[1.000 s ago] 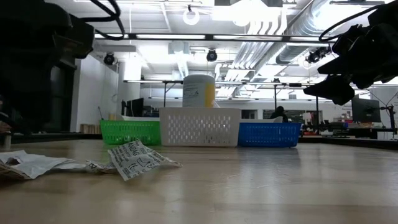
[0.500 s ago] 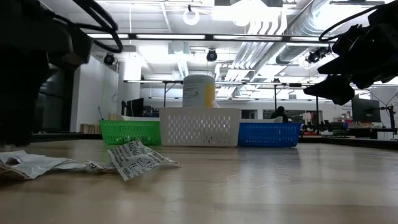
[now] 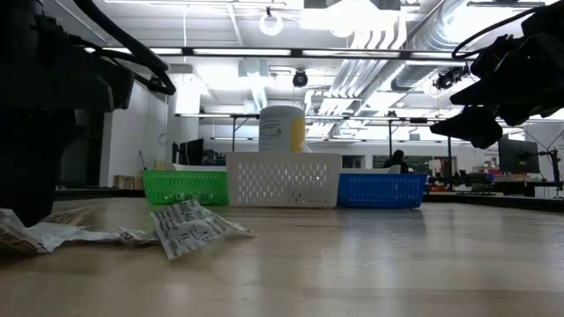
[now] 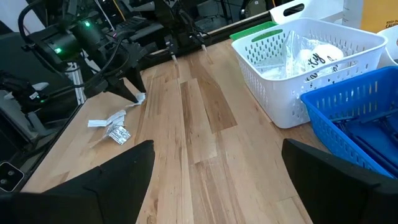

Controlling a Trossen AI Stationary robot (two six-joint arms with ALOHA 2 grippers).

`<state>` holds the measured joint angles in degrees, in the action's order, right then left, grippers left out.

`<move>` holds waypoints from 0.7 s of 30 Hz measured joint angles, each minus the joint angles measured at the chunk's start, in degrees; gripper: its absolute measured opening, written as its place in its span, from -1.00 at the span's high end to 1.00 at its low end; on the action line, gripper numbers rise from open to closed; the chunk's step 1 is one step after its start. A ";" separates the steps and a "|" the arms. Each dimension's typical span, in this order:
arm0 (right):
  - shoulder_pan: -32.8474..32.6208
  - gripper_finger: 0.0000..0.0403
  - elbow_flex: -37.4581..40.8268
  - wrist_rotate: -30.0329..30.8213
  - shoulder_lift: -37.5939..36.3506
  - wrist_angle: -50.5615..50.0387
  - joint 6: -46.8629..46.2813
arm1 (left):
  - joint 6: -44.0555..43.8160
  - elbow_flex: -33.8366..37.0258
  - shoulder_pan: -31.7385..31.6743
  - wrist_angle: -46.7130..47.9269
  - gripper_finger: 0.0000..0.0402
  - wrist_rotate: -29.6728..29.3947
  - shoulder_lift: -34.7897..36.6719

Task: Pick & Place Travel size toiletries
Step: Put the white bandage into the green bin

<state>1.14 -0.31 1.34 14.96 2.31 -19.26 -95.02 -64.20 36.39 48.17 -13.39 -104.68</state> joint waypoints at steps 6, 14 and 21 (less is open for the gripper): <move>0.00 -0.72 0.01 0.00 0.00 0.00 0.00 | 0.08 0.00 0.01 -0.74 0.52 0.16 -0.09; -0.01 -0.72 0.01 0.00 -0.01 0.00 0.01 | 4.64 0.22 -0.01 1.68 0.96 -3.13 -0.11; -0.01 -0.72 0.01 0.00 0.00 0.00 -0.01 | 6.29 -4.37 -0.01 9.66 0.98 -10.93 2.22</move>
<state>1.13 -0.30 1.34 14.96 2.31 -19.27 -88.73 -68.58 36.38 57.83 -24.32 -102.46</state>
